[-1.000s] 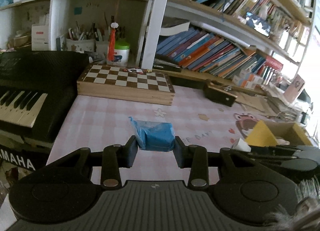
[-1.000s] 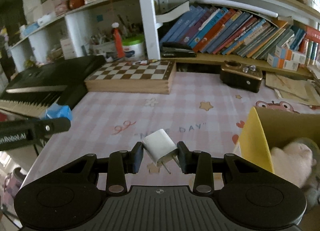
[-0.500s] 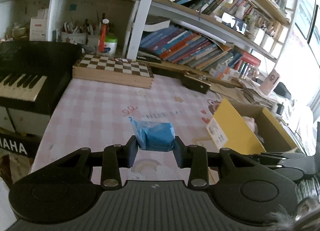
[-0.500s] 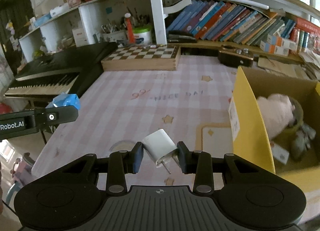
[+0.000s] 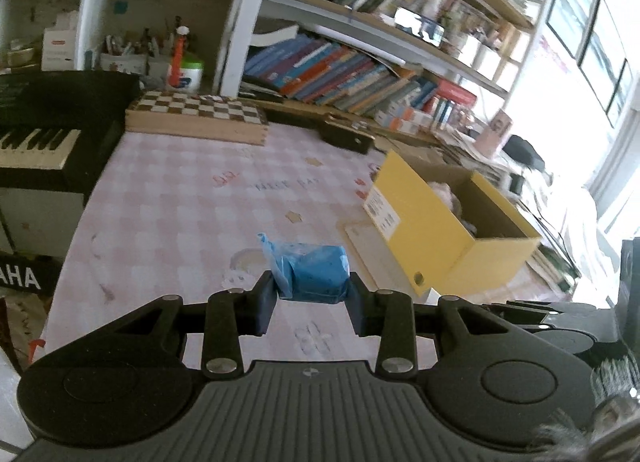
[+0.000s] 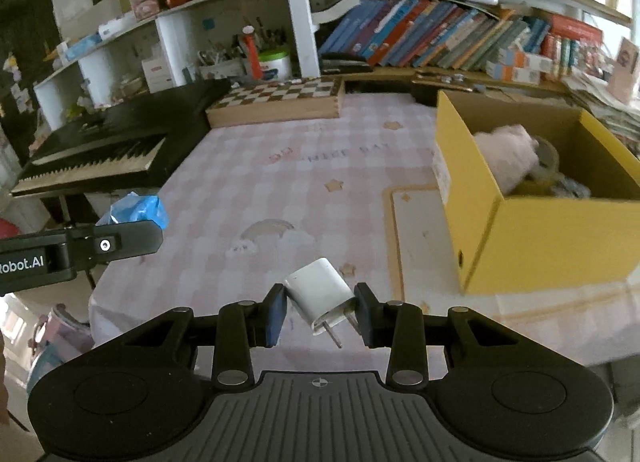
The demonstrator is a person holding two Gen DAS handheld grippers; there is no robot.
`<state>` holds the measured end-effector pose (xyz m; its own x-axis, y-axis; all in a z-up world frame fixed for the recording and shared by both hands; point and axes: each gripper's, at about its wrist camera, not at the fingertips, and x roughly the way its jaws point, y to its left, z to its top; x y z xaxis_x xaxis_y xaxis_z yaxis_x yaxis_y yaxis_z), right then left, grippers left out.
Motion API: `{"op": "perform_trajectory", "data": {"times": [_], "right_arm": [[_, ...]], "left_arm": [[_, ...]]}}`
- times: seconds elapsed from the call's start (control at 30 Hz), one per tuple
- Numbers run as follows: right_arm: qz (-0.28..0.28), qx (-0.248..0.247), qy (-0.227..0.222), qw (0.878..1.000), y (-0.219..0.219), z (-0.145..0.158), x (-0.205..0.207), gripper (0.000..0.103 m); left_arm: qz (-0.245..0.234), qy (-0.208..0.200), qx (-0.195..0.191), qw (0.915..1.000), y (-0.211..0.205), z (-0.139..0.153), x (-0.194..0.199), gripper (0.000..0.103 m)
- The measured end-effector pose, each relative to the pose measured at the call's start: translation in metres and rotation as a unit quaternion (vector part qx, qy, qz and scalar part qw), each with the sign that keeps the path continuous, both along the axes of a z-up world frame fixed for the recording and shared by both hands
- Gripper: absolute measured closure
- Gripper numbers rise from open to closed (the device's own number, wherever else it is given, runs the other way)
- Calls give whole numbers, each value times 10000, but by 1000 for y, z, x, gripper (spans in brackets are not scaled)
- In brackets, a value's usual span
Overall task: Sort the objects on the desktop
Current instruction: 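Carry the blue object and white charger over to the yellow box with both tools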
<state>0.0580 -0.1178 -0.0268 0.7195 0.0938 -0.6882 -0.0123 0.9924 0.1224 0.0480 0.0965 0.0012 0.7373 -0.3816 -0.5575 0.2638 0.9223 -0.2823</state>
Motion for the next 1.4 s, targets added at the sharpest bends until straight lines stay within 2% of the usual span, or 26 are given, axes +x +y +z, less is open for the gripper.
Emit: {"op": "perform_trajectory", "data": {"times": [0.43,0.83,1.13,1.4], "right_arm": [[-615,49,18,9981,-7,-1,-57,67],[-1336,-26,137,9909,-35,-1,-93,67],[-1742,7,144,9846,-67,-1,-107,67],[-1792,99,164,9836,-100,2,-104,67]], "left_arm": [[-735,105,-28,9972,-18,-4,-29,69],[-1548,271,-124,9875,-61,-12,-32,70],[-1979,327,-119,9796,-103,-13,-27,70],[-2167,295,-103,9757,-138,-8,-21,70]]}}
